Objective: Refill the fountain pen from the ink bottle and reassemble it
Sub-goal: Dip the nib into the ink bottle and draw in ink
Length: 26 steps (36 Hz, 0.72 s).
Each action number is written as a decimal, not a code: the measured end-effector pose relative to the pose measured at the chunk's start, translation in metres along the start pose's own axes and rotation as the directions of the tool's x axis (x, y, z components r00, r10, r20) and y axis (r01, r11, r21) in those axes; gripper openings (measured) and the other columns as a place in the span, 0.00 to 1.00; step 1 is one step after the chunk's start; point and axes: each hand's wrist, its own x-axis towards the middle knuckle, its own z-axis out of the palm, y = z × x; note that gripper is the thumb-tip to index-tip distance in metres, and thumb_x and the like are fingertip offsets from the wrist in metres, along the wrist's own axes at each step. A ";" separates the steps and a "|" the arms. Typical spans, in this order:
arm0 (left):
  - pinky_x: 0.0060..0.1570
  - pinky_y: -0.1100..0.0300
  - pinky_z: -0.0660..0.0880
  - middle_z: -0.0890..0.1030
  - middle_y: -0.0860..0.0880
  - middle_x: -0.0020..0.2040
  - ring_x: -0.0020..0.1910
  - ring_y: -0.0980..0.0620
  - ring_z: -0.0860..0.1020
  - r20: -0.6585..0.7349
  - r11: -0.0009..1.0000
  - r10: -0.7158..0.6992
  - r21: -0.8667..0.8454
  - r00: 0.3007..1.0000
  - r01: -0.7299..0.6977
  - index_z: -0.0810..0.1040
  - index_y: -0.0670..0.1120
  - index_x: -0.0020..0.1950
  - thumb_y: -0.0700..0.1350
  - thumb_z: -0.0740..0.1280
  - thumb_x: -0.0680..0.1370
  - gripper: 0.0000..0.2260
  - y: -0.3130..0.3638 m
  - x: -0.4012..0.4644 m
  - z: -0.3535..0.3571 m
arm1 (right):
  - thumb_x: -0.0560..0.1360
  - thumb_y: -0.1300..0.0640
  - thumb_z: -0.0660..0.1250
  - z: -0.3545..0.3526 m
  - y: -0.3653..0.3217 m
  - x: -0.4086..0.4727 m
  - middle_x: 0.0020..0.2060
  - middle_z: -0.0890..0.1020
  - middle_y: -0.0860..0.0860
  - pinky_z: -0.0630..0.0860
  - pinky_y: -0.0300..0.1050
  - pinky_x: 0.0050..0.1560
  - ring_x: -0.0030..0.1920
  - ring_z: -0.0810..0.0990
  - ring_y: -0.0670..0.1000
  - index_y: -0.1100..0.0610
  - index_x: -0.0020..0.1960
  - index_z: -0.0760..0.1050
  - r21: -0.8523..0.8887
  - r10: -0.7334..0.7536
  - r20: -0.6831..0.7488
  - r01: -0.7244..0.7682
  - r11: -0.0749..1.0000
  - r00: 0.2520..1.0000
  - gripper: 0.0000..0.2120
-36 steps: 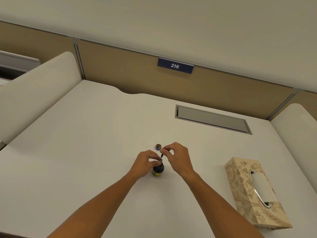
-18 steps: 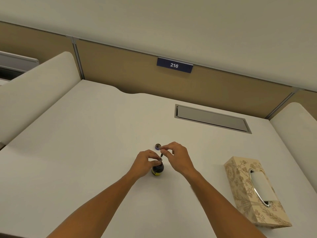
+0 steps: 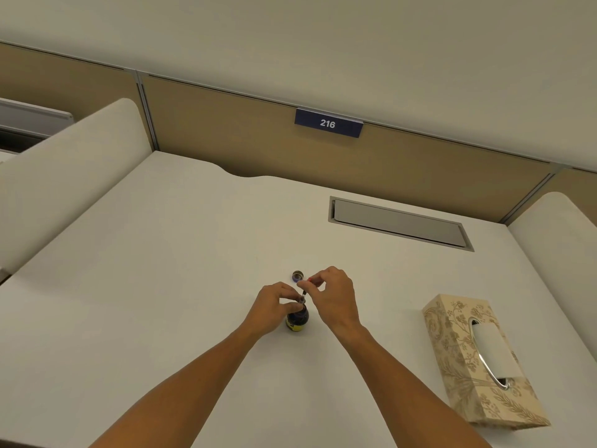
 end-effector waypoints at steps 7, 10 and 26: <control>0.44 0.75 0.69 0.82 0.53 0.50 0.48 0.58 0.79 0.001 1.000 -0.001 0.002 1.000 0.001 0.86 0.45 0.49 0.39 0.74 0.73 0.06 0.001 0.000 0.001 | 0.73 0.46 0.73 0.002 0.000 -0.002 0.40 0.79 0.48 0.69 0.36 0.42 0.46 0.75 0.47 0.54 0.39 0.77 -0.017 -0.002 -0.025 0.001 1.000 1.000 0.13; 0.44 0.76 0.68 0.82 0.53 0.50 0.49 0.57 0.79 0.001 1.000 -0.002 -0.007 1.000 0.002 0.86 0.45 0.49 0.38 0.74 0.73 0.06 0.000 0.000 0.000 | 0.73 0.45 0.73 0.002 0.001 0.000 0.40 0.80 0.47 0.69 0.35 0.42 0.47 0.76 0.47 0.55 0.41 0.79 0.009 0.013 0.018 -0.013 1.000 1.000 0.13; 0.45 0.74 0.69 0.81 0.53 0.51 0.49 0.60 0.78 0.010 1.000 -0.002 -0.004 1.000 0.002 0.86 0.47 0.48 0.39 0.74 0.73 0.06 0.001 -0.001 -0.001 | 0.75 0.50 0.72 -0.015 0.006 0.007 0.48 0.83 0.44 0.67 0.36 0.44 0.40 0.74 0.38 0.51 0.49 0.85 0.164 0.020 0.213 -0.056 0.985 0.977 0.07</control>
